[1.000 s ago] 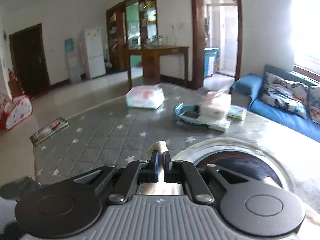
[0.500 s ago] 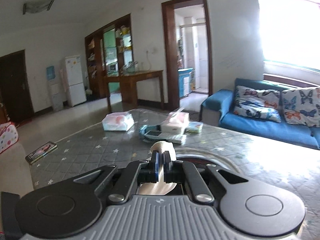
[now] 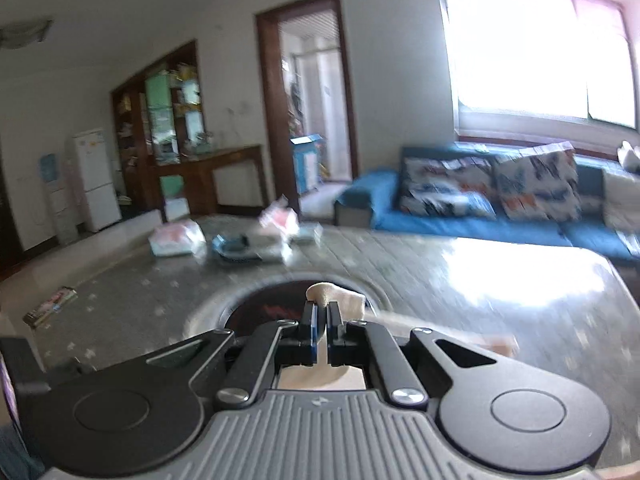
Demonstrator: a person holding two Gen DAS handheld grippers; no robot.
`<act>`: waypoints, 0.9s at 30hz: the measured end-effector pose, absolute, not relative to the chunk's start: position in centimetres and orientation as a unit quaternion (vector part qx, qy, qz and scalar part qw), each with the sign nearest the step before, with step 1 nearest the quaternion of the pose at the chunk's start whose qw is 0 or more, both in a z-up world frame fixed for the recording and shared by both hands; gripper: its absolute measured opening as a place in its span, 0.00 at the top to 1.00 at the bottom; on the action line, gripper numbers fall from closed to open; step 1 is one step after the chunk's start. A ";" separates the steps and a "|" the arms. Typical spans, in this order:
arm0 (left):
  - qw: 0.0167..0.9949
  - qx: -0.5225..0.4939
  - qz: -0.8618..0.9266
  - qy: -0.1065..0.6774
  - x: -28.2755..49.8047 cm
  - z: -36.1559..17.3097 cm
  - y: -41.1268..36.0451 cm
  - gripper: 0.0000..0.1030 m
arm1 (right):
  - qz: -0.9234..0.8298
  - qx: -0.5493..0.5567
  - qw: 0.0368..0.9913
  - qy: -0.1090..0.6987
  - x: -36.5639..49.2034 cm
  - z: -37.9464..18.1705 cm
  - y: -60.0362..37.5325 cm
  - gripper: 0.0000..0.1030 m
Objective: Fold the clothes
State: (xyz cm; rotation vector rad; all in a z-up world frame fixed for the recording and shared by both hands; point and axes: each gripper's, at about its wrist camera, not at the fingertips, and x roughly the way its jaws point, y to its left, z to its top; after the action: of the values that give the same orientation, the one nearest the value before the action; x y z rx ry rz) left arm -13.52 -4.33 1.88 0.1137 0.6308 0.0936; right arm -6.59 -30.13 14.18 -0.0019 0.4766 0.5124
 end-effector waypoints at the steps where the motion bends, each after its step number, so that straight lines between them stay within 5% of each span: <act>1: 0.948 0.060 0.044 0.311 -13.7 1.9 -4.4 0.01 | 0.243 0.002 0.939 0.245 -6.7 13.5 -30.7 0.97; 9: 0.946 0.057 0.013 0.320 -14.1 2.7 -2.7 0.00 | 0.185 -0.003 0.926 0.330 -8.6 8.2 -35.0 0.90; 27: 0.945 0.032 -0.122 0.303 -7.8 5.0 -8.6 0.00 | 0.194 -0.031 0.912 0.360 -5.9 4.0 -33.1 0.89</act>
State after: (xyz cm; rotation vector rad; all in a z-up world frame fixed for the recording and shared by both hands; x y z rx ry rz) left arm -7.82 -8.58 5.00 0.0642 0.6167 -0.2486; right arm -5.86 -33.13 3.97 -0.0637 0.7413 0.3988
